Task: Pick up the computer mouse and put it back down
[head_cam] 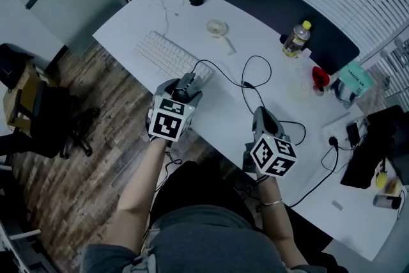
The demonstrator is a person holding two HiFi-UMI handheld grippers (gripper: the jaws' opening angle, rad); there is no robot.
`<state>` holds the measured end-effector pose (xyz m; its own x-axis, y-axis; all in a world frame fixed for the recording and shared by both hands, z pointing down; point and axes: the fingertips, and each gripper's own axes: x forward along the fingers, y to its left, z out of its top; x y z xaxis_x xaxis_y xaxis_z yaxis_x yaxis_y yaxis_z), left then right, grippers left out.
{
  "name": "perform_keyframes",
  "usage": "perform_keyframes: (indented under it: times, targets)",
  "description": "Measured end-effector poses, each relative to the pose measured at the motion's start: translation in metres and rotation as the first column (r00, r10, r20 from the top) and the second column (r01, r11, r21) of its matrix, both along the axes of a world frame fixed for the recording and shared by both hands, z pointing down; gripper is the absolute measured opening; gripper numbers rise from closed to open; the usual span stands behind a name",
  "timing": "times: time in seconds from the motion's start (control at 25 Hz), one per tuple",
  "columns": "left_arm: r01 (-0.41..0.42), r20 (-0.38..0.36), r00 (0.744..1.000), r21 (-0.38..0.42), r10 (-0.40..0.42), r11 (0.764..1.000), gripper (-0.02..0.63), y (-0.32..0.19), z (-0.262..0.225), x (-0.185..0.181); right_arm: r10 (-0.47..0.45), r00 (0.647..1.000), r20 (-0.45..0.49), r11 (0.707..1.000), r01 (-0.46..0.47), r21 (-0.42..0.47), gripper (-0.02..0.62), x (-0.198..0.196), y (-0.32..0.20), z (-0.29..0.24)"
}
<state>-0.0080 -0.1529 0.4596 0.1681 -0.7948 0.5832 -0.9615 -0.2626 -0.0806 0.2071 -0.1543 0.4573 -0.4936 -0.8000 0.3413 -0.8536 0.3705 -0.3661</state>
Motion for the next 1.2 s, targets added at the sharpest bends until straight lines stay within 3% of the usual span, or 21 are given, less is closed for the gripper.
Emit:
perform_keyframes:
  times: [0.28, 0.56, 1.2]
  targets:
    - [0.055, 0.062, 0.996, 0.03, -0.057, 0.998, 0.308, -0.006, -0.02, -0.041, -0.048, 0.999, 0.016, 0.999, 0.048, -0.002, 0.006, -0.022, -0.007, 0.0]
    - [0.1, 0.055, 0.993, 0.045, -0.103, 0.994, 0.308, -0.025, -0.029, -0.084, -0.085, 0.996, 0.01, 0.996, 0.085, 0.009, 0.006, -0.053, -0.026, -0.006]
    - [0.122, 0.02, 0.992, 0.021, -0.123, 0.992, 0.308, -0.096, -0.016, -0.213, -0.19, 0.981, -0.03, 0.982, 0.19, 0.013, 0.006, -0.208, -0.088, -0.013]
